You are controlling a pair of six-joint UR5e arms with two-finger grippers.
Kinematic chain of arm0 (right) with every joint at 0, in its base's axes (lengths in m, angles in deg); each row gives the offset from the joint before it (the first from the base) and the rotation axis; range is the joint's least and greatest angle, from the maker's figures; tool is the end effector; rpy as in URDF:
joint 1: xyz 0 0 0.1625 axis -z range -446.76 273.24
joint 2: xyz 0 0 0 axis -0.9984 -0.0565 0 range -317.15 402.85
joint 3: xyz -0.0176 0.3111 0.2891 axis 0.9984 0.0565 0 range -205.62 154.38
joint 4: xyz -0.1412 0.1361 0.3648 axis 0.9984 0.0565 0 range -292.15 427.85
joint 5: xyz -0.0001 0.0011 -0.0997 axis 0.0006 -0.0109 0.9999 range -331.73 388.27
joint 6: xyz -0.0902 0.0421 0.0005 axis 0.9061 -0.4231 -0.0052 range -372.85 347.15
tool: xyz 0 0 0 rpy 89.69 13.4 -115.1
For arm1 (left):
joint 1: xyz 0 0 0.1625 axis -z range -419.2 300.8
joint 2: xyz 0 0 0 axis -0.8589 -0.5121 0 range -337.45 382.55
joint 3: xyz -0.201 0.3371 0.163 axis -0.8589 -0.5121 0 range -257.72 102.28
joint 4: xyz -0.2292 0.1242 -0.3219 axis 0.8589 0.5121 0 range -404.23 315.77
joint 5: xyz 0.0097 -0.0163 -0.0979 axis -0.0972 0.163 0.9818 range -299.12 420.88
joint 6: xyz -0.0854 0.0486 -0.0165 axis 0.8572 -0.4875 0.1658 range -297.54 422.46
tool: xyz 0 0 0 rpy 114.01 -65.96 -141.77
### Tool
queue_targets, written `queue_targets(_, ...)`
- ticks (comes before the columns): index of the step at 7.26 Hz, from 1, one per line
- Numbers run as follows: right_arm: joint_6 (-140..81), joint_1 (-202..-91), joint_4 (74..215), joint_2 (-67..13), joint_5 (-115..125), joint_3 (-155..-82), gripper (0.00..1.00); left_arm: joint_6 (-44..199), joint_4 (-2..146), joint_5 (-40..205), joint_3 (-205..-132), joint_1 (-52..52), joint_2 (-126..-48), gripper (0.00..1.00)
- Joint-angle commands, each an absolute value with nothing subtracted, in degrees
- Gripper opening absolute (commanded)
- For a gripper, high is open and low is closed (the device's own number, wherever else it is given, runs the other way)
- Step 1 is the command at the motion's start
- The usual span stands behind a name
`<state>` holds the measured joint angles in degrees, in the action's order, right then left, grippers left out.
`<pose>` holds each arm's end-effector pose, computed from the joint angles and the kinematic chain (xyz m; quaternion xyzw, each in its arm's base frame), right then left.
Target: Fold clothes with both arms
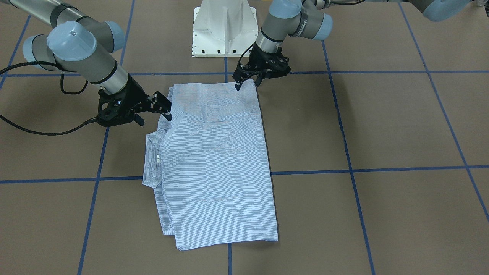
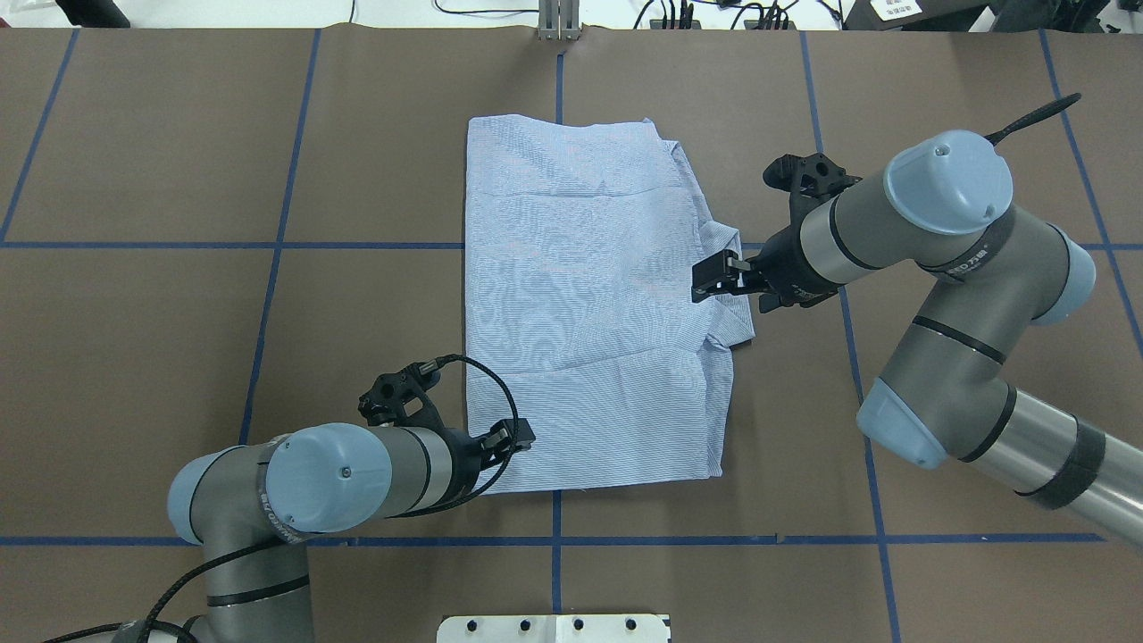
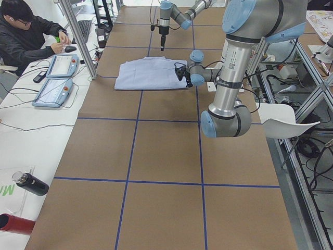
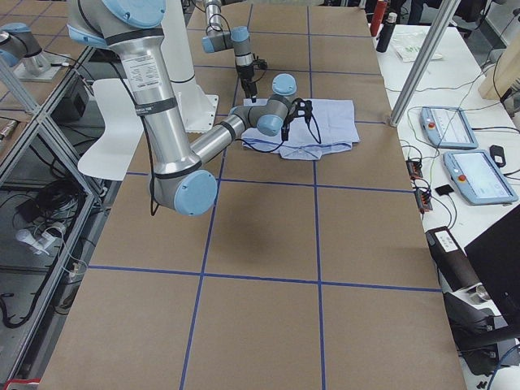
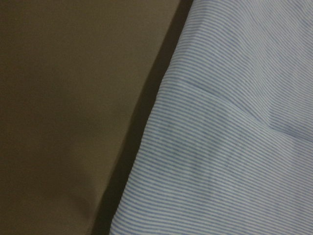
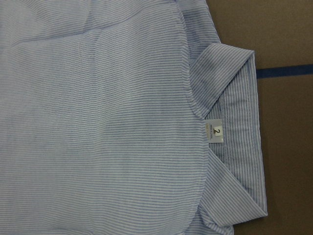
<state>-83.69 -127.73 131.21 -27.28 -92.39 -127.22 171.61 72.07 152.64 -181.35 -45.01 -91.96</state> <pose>-0.4022 -0.4586 0.3182 0.0346 -0.5211 0.0334 0.8522 0.5669 -0.2776 0.2600 -0.0361 0.5321 -0.2348 0.8127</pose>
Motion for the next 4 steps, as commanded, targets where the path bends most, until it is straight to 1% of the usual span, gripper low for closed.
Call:
queue_targets(1,-83.69,-127.80,131.22,-27.20,-92.40,-127.22,1.00,171.62,71.00,152.64,-181.26,-45.57,-92.06,0.94)
queue_targets(3,-83.69,-127.80,131.13,-27.20,-92.40,-127.31,1.00,171.70,70.65,152.64,-181.26,-46.71,-91.88,0.94)
queue_targets(4,-83.69,-127.80,131.13,-27.28,-92.40,-127.22,1.00,171.70,70.65,152.64,-180.91,-46.71,-92.23,0.89)
